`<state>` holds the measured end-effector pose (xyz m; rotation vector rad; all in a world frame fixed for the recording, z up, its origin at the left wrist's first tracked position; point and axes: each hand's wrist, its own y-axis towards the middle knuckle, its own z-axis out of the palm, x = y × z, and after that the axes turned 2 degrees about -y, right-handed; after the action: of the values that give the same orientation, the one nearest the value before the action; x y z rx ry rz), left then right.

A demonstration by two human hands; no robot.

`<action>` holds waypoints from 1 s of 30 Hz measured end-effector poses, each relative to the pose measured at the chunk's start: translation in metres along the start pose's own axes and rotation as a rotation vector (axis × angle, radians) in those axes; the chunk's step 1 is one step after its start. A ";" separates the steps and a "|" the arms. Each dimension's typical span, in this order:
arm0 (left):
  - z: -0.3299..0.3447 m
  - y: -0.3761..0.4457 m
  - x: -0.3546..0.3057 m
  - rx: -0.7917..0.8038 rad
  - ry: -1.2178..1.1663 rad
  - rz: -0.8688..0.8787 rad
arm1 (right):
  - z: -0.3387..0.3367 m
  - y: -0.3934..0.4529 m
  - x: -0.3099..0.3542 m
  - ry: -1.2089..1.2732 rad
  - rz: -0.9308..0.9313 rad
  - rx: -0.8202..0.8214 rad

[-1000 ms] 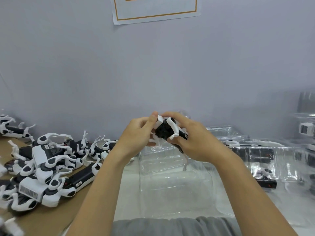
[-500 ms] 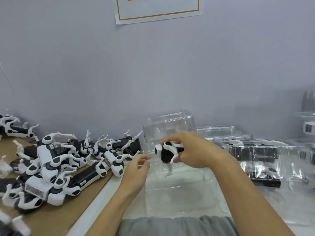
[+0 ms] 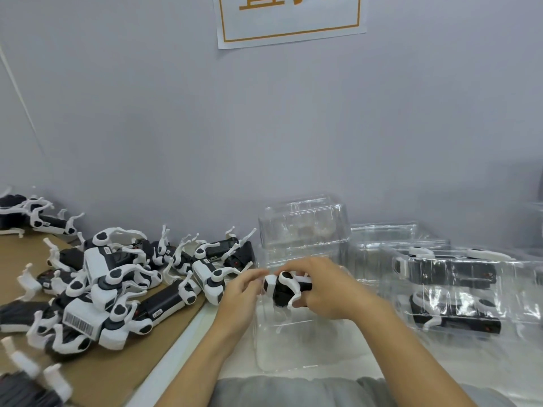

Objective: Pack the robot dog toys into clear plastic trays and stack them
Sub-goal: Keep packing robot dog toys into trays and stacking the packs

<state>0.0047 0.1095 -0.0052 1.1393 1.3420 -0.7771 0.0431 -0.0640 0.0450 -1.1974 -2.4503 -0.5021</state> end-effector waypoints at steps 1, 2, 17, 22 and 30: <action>0.000 0.000 -0.001 -0.006 -0.016 -0.009 | 0.002 0.000 0.000 0.024 -0.008 -0.010; 0.000 0.000 -0.001 -0.009 -0.039 -0.027 | 0.003 0.000 0.000 0.035 -0.011 -0.021; 0.004 0.008 0.006 -0.032 -0.215 -0.187 | 0.011 0.000 0.010 0.040 -0.027 -0.059; 0.003 0.007 0.007 -0.019 -0.201 -0.208 | 0.015 0.001 0.011 0.037 -0.034 -0.057; 0.003 0.007 0.005 -0.026 -0.212 -0.229 | 0.017 0.003 0.009 0.025 -0.035 -0.034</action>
<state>0.0126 0.1093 -0.0090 0.8647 1.3116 -1.0137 0.0381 -0.0486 0.0352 -1.1569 -2.4544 -0.5671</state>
